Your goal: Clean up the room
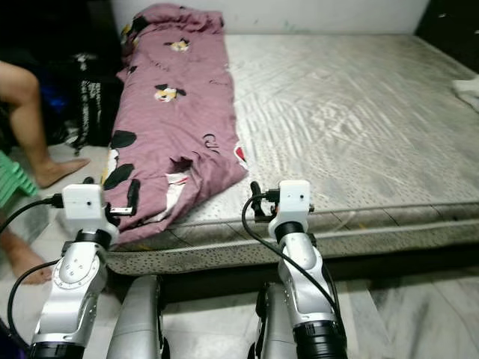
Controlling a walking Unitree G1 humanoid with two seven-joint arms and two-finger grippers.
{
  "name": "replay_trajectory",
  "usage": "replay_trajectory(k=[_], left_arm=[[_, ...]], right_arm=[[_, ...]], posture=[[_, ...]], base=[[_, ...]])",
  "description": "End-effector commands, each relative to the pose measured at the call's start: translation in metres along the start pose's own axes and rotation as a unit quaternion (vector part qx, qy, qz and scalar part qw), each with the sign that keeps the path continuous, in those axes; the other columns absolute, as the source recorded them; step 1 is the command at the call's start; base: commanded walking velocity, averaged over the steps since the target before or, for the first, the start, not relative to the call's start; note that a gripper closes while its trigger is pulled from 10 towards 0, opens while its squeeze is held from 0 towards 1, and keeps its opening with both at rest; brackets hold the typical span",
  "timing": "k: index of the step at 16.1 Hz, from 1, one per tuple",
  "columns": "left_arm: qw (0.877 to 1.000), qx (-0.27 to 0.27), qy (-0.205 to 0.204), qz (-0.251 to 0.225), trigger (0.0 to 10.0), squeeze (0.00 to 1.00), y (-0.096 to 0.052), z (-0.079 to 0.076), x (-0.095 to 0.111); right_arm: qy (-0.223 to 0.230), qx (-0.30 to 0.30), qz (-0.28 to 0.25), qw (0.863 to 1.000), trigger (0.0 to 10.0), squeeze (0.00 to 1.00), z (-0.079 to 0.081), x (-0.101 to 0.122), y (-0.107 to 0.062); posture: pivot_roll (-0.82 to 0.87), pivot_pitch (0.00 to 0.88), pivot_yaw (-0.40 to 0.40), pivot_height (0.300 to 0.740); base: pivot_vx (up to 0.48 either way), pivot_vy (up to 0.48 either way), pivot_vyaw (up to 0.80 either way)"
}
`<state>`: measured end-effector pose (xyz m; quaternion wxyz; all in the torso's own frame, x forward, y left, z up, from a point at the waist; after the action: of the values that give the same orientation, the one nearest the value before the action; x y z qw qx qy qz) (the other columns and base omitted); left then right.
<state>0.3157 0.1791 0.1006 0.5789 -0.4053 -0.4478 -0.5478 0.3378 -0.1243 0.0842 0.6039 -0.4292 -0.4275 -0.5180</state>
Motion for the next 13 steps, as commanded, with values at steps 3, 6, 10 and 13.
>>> replay_trajectory(k=[3,6,10,13], left_arm=[[1.000,0.016,-0.017,0.014,10.0,0.00,0.0036,0.0046,-0.0036],[0.999,0.022,-0.022,0.015,10.0,0.00,0.0049,0.0054,-0.0037],[0.999,0.025,-0.025,0.014,10.0,0.00,0.0056,0.0066,-0.0027],[0.999,0.021,-0.030,0.008,10.0,0.00,0.0057,0.0062,-0.0011]], right_arm=[[0.004,0.000,-0.002,1.000,10.0,0.00,-0.0003,0.0028,0.0002],[0.004,0.001,0.000,1.000,10.0,0.00,-0.0002,0.0019,0.0001],[0.007,-0.001,0.001,1.000,10.0,0.00,-0.0010,0.0014,-0.0006],[-0.004,0.000,0.006,1.000,10.0,0.00,-0.0005,-0.0001,-0.0003]], posture=[[0.03,0.000,-0.014,0.540],[0.03,0.000,-0.014,0.540],[0.03,0.000,-0.013,0.540],[0.02,0.000,-0.013,0.540]], base=[[0.000,0.000,0.00],[0.000,0.000,0.00],[0.000,0.000,0.00],[0.085,0.000,0.00]])
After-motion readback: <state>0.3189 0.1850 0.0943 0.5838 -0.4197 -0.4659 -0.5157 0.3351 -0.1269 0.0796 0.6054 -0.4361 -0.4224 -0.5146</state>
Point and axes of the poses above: a point about 5 cm out from each wrist's last joint towards the gripper, its own y axis pointing out of the wrist towards the gripper, its own x axis along the axis of the wrist's last joint, z = x × y, the point moved 5 cm from there along y, pointing out of the wrist towards the gripper, and after that the axes turned 13 degrees about y, right-handed, at the moved point
